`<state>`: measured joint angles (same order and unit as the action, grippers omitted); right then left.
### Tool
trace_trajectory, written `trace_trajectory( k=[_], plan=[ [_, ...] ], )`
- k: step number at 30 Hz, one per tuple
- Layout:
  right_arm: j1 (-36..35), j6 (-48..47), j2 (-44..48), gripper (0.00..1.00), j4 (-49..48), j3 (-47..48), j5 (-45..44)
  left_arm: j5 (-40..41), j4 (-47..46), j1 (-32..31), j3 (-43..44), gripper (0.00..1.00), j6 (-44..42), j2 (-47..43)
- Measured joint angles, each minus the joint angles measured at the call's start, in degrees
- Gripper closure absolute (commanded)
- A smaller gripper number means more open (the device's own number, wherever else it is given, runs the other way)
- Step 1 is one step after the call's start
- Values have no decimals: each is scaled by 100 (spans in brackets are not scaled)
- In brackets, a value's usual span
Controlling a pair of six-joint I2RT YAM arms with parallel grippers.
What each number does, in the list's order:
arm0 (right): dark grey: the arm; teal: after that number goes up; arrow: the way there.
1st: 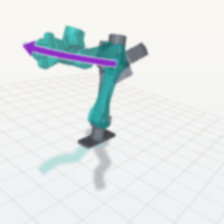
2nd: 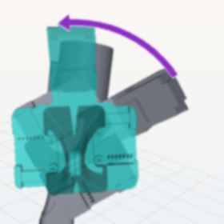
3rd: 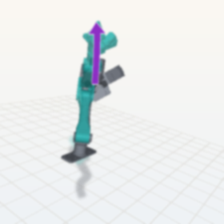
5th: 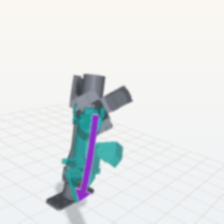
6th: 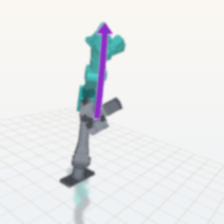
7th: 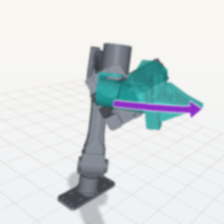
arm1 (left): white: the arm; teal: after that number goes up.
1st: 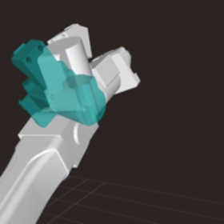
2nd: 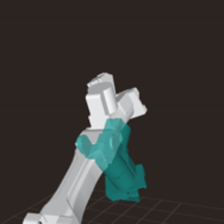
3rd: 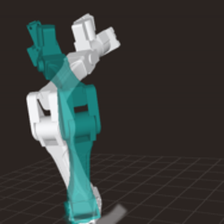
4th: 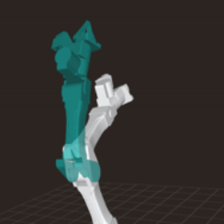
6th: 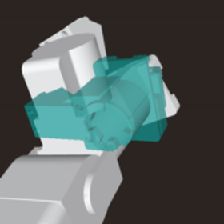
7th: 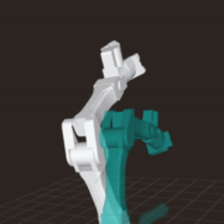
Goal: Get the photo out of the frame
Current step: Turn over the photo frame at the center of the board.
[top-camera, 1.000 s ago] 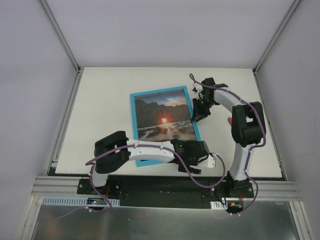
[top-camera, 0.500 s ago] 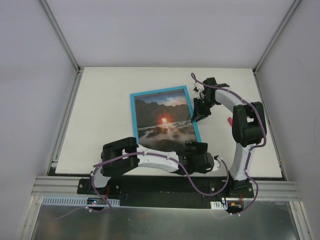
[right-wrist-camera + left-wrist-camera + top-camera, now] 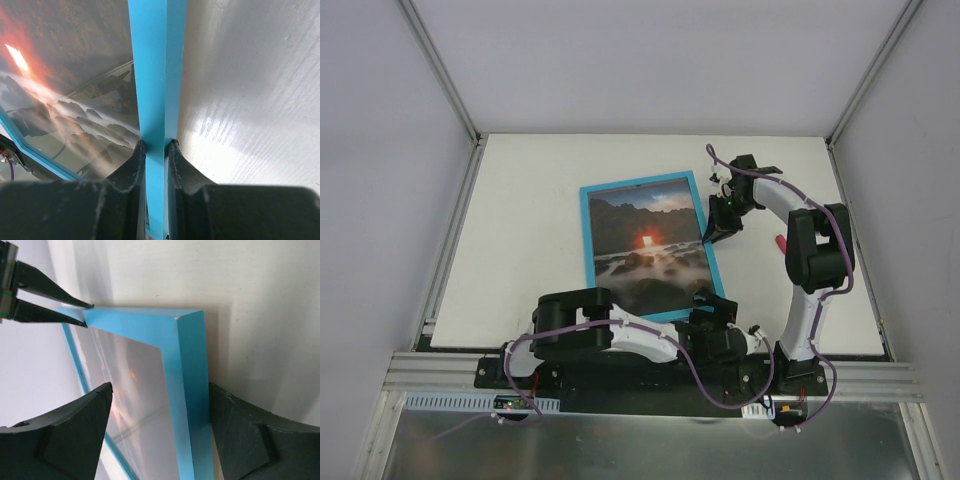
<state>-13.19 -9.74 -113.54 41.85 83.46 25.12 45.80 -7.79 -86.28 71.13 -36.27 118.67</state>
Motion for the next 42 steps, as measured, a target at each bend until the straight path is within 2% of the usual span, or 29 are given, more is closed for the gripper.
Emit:
trace_trajectory(
  k=[2, 6, 15, 17, 18, 19, 21, 24, 26, 33, 38, 42],
  plan=[
    [17, 11, 0, 100, 9, 0, 42, 98, -190, -7, -81, 38, -151, 55],
    [37, 55, 4, 100, -50, 13, 144, 258, -557, -33, -251, 45, -444, 144],
    [61, 160, 46, 100, -33, 17, 479, 498, -1185, -31, -483, 94, -820, 380],
    [61, 160, 46, 100, -28, 17, 492, 525, -1318, -26, -535, 100, -866, 382],
    [61, 160, 46, 96, -31, 17, 494, 533, -1377, -24, -562, 100, -929, 382],
    [61, 160, 46, 83, -28, 17, 494, 542, -1456, -24, -599, 100, -973, 382],
    [66, 181, 46, 64, -22, 20, 496, 553, -1670, -24, -704, 100, -1115, 382],
    [114, 170, 57, 49, -9, 24, 551, 529, -1904, 28, -859, 100, -1290, 334],
    [181, 175, 74, 42, 9, 50, 623, 428, -1934, 87, -973, 100, -1351, 221],
    [433, 199, 247, 33, -4, 85, 1012, 35, -1886, 404, -1285, 100, -1589, -732],
    [509, 354, 334, 30, -175, 66, 1495, -52, -1875, 562, -1290, 100, -1838, -1423],
    [511, 623, 356, 29, -411, 0, 1976, -70, -1792, 575, -1287, 100, -1978, -1650]
  ],
)
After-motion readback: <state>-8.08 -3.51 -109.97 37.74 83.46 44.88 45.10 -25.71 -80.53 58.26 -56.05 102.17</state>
